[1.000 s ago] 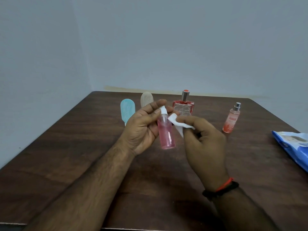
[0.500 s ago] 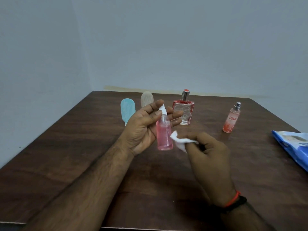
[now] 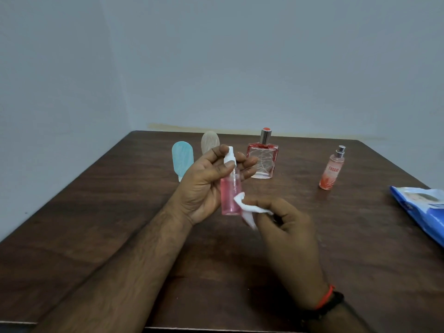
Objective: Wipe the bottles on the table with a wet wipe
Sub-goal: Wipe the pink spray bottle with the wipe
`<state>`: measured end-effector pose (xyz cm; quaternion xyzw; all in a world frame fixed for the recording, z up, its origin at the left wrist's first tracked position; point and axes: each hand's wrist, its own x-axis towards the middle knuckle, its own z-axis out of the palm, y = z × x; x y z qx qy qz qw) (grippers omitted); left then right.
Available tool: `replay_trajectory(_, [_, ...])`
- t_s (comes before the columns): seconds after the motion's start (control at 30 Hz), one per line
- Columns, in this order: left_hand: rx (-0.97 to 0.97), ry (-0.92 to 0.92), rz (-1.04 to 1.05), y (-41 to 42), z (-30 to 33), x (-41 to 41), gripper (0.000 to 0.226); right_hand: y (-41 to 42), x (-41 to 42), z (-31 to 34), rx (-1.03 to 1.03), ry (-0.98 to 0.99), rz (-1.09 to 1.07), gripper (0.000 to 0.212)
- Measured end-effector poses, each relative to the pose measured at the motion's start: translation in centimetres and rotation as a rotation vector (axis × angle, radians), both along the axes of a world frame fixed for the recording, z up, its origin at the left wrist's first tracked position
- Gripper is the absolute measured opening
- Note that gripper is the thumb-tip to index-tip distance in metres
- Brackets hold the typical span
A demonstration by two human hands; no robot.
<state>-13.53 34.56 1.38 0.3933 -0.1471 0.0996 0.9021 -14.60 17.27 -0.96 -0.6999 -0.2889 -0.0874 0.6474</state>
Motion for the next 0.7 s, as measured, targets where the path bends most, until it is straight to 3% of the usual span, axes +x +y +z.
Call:
replay_trajectory(0.2, [0.005,-0.006,-0.027,0.0,0.1,-0.1,0.035,-0.4,1.2,1.2,0.106,0.025,-0.083,0.03])
replay_trajectory(0.4, [0.013,0.009,0.02,-0.2,-0.2,0.1,0.028,2.2,1.1,2.5,-0.025,-0.166,-0.11,0.033])
replay_trajectory(0.7, [-0.019,0.024,0.048,-0.1,-0.1,0.1,0.03,0.5,-0.3,-0.1,-0.062,-0.175,-0.06,0.034])
